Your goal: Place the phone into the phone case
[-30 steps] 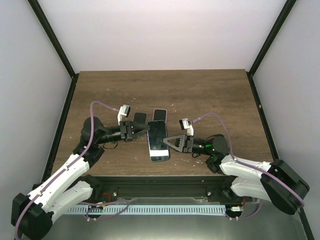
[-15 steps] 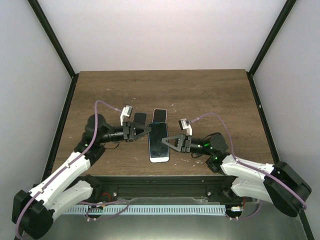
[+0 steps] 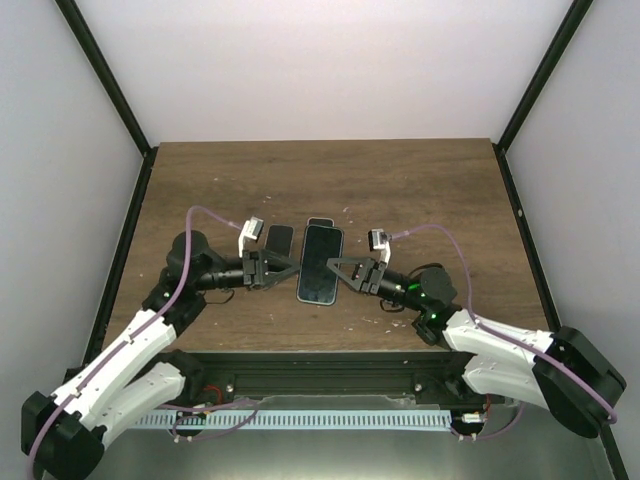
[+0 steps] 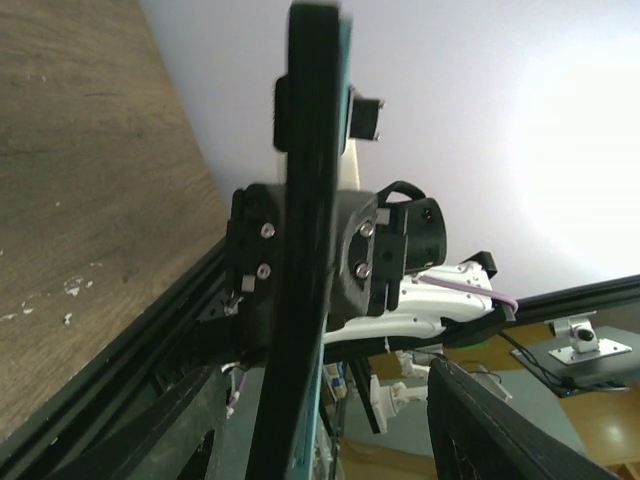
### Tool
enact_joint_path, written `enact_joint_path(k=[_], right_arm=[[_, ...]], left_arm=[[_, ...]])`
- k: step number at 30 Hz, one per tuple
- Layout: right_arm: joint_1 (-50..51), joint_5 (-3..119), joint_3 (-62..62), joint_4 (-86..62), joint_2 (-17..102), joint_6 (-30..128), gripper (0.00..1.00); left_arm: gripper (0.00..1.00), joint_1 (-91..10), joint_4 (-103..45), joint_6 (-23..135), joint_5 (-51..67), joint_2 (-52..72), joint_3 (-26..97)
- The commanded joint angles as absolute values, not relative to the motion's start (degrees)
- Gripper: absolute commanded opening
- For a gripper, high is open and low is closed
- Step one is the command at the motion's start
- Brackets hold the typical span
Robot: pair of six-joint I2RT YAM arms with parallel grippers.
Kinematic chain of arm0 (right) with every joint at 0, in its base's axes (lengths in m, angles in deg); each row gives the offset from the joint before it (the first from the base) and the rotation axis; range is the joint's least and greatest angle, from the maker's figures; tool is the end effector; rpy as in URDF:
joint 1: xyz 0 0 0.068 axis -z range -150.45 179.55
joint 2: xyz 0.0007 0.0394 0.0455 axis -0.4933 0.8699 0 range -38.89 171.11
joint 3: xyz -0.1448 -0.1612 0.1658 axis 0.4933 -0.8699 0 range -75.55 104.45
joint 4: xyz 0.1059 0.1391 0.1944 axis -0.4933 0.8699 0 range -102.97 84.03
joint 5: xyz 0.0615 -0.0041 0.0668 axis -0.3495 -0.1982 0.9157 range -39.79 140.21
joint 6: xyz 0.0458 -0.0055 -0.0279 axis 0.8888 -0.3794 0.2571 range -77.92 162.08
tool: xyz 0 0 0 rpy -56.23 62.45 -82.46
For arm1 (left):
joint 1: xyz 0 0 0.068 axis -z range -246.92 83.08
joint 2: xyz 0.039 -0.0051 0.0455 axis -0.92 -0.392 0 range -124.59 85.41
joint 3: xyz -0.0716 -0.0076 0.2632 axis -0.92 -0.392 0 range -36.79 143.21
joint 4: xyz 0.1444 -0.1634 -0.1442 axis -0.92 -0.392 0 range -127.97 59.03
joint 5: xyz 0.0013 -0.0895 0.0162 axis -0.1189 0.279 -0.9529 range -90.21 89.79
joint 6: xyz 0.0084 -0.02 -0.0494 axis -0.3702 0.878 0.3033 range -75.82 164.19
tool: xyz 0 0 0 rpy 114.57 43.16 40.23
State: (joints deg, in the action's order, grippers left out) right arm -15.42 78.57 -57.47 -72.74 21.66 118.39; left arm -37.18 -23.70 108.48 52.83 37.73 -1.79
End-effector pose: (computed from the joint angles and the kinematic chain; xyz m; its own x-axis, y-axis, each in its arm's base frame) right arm 0.1381 0.1618 0.2536 -0.8662 0.3431 -0.3632 -0.4275 -0.1327 0.8942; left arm 0.1504 -0.1188 0.3045 -0.9266 -0.0945 -0.3639 0.3552 0.0975 -0.9297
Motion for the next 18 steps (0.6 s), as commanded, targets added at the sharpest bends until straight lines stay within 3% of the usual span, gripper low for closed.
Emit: enact_joint_path(k=[1, 10, 15, 18], right_arm=[[-15.45, 71.98, -53.24, -76.91, 20.68, 116.7, 0.1], [-15.45, 71.2, -51.3, -76.6, 23.45, 115.4, 0.1], [-15.45, 71.52, -51.31, -77.01, 24.95, 115.64, 0.1], [-15.45, 71.67, -51.95, -77.08, 25.15, 115.82, 0.1]], left_arm=[[0.57, -37.08, -23.52, 108.91, 54.32, 39.05, -4.51], [0.47, -37.08, -21.73, 108.61, 57.66, 37.67, -5.45], [0.16, -37.11, -22.59, 107.28, 57.76, 37.31, -5.28], [0.05, -37.08, -26.07, 104.93, 56.97, 36.81, -4.3]])
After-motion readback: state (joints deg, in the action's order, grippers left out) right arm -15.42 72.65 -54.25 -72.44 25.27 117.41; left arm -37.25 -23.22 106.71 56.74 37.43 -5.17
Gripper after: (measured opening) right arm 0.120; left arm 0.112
